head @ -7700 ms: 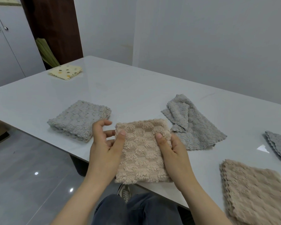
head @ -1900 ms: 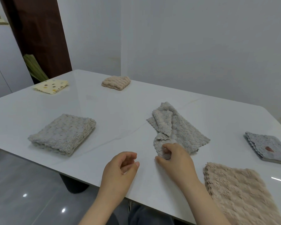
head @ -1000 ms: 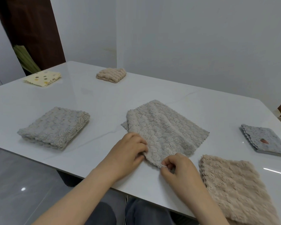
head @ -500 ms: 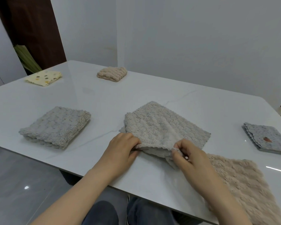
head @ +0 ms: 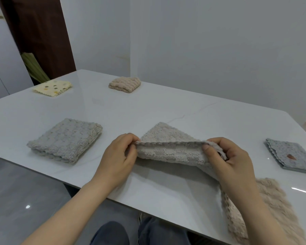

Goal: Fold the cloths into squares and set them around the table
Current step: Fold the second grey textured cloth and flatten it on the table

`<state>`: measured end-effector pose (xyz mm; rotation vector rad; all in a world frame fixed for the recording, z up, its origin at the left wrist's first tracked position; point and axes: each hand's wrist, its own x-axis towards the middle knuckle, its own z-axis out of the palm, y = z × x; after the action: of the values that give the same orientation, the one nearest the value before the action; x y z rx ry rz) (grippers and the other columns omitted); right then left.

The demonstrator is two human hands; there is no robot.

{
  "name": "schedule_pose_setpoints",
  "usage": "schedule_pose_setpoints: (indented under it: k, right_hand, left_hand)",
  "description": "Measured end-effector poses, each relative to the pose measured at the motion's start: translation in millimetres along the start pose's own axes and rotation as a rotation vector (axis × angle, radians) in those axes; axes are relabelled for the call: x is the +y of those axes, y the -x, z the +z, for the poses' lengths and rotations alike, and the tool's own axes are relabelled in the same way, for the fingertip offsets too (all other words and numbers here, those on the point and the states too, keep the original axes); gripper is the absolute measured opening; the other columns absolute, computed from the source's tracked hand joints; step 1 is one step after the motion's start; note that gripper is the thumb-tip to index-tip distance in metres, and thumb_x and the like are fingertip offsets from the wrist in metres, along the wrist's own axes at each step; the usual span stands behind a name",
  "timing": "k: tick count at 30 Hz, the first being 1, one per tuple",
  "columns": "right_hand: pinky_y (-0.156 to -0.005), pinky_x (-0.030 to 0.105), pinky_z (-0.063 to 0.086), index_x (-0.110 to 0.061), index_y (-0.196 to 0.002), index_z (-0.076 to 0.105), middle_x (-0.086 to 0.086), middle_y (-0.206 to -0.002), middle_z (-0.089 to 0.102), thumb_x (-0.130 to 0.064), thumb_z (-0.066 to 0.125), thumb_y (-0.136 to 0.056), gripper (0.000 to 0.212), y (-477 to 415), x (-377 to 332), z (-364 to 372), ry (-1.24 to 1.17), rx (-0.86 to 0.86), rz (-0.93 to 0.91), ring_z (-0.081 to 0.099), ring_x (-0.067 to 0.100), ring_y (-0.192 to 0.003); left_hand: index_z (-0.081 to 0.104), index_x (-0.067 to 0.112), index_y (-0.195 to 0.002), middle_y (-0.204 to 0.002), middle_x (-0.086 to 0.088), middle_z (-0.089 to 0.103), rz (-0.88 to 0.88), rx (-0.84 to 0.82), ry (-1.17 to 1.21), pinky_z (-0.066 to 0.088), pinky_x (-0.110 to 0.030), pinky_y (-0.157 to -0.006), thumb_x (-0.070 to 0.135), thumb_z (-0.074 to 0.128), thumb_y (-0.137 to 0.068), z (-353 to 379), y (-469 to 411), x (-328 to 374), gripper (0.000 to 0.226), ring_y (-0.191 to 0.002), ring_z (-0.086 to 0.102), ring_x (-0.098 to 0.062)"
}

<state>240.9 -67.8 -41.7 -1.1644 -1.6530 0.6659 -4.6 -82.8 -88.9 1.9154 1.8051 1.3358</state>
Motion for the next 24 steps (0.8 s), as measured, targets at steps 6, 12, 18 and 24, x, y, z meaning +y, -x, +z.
schedule_pose_setpoints:
  k: [6,12,18,24]
  right_hand:
    - [-0.049,0.016,0.03,-0.012,-0.067,0.062,0.005,-0.059,0.051,-0.021,0.062,-0.091,0.026,-7.5,-6.7,-2.8,-0.044,0.095,0.018,0.04,0.006,-0.054]
    - [-0.049,0.018,0.03,-0.003,-0.066,0.063,0.0,-0.054,0.047,-0.024,0.067,-0.087,0.031,-12.1,-10.4,-9.2,-0.091,0.198,0.064,0.038,0.005,-0.051]
    - [-0.049,0.019,0.024,0.001,-0.058,0.05,0.002,-0.057,0.03,-0.023,0.072,-0.084,0.042,-14.5,-23.4,-9.9,-0.139,0.23,0.025,0.028,0.01,-0.056]
    - [-0.066,0.02,0.054,-0.027,-0.083,0.075,-0.01,-0.075,0.074,-0.024,0.069,-0.087,0.008,-14.3,-21.4,2.7,-0.149,0.222,0.093,0.067,0.006,-0.074]
  left_hand:
    - [0.061,0.022,-0.08,-0.07,0.008,0.06,-0.107,0.06,0.06,0.038,-0.013,-0.058,0.02,0.059,-0.09,-12.2,-2.9,-0.7,0.011,-0.07,0.055,-0.005]
    - [0.065,0.005,-0.07,-0.055,0.004,0.056,-0.331,0.128,0.376,0.038,-0.019,-0.052,0.031,0.072,-0.079,-22.6,-2.9,11.4,0.028,-0.053,0.049,-0.009]
    - [0.073,0.011,-0.088,-0.092,-0.023,0.071,-0.421,0.109,0.742,0.053,-0.051,-0.088,0.024,0.065,-0.084,-43.2,-9.0,32.6,0.017,-0.088,0.067,-0.039]
    - [0.071,0.018,-0.089,-0.068,-0.022,0.055,-0.405,0.082,0.66,0.052,-0.043,-0.074,0.029,0.072,-0.076,-38.4,-2.6,41.7,0.017,-0.065,0.054,-0.024]
